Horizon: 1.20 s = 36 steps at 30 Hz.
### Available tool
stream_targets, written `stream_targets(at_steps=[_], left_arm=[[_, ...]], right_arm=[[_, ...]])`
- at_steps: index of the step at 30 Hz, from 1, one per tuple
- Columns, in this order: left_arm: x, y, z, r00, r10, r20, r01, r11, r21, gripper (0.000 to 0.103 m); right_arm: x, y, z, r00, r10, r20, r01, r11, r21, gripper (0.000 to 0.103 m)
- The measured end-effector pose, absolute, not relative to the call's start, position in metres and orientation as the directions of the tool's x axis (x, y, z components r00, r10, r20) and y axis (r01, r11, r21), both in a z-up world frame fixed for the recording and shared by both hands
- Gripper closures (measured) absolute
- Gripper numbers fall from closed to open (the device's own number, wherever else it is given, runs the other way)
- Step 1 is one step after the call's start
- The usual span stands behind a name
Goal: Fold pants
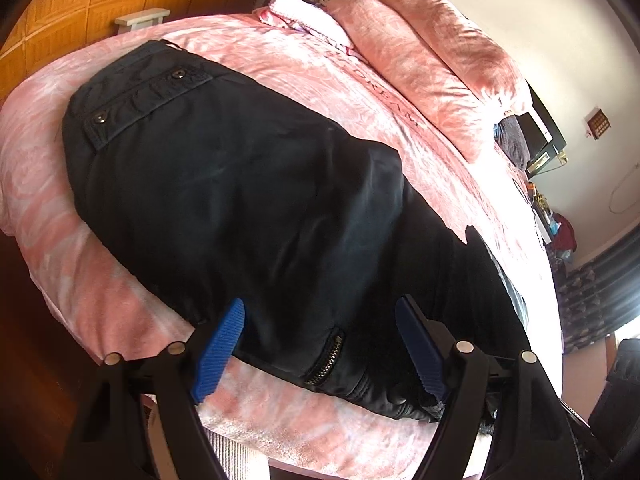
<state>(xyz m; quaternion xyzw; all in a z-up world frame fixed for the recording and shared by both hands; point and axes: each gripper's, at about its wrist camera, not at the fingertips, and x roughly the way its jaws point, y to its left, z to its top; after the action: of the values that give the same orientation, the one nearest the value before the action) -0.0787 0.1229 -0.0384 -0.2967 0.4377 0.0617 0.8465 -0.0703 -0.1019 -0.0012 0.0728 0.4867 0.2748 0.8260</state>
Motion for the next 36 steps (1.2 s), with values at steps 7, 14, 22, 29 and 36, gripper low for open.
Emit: stream_targets(at_steps=[7,14,22,29,36], left_arm=[[-0.081,0.129,-0.040,0.609,-0.134,-0.782,-0.386,0.811,-0.440,0.024],[-0.081,0.126,-0.044,0.595,-0.131,-0.793,-0.389,0.816,-0.427,0.023],[-0.072,0.093,-0.025,0.614,-0.138,-0.777,-0.285,0.879,-0.381,0.023],[-0.050,0.022,0.004,0.637,-0.251,-0.729,-0.044,0.932,-0.360,0.023],[-0.023,-0.026,-0.026,0.549,-0.269,-0.791,0.021,0.951,-0.308,0.023]], right_arm=[[-0.069,-0.066,-0.020,0.308,0.562,-0.768,-0.439,0.800,0.409,0.096],[-0.050,-0.056,-0.056,0.231,0.564,-0.793,-0.384,0.801,0.458,0.092],[-0.070,-0.125,-0.012,0.313,0.590,-0.744,-0.354,0.800,0.485,0.053],[-0.074,-0.283,-0.002,0.455,0.482,-0.749,-0.066,0.857,0.511,0.034],[-0.054,-0.347,-0.073,0.342,0.638,-0.690,0.056,0.719,0.692,0.033]])
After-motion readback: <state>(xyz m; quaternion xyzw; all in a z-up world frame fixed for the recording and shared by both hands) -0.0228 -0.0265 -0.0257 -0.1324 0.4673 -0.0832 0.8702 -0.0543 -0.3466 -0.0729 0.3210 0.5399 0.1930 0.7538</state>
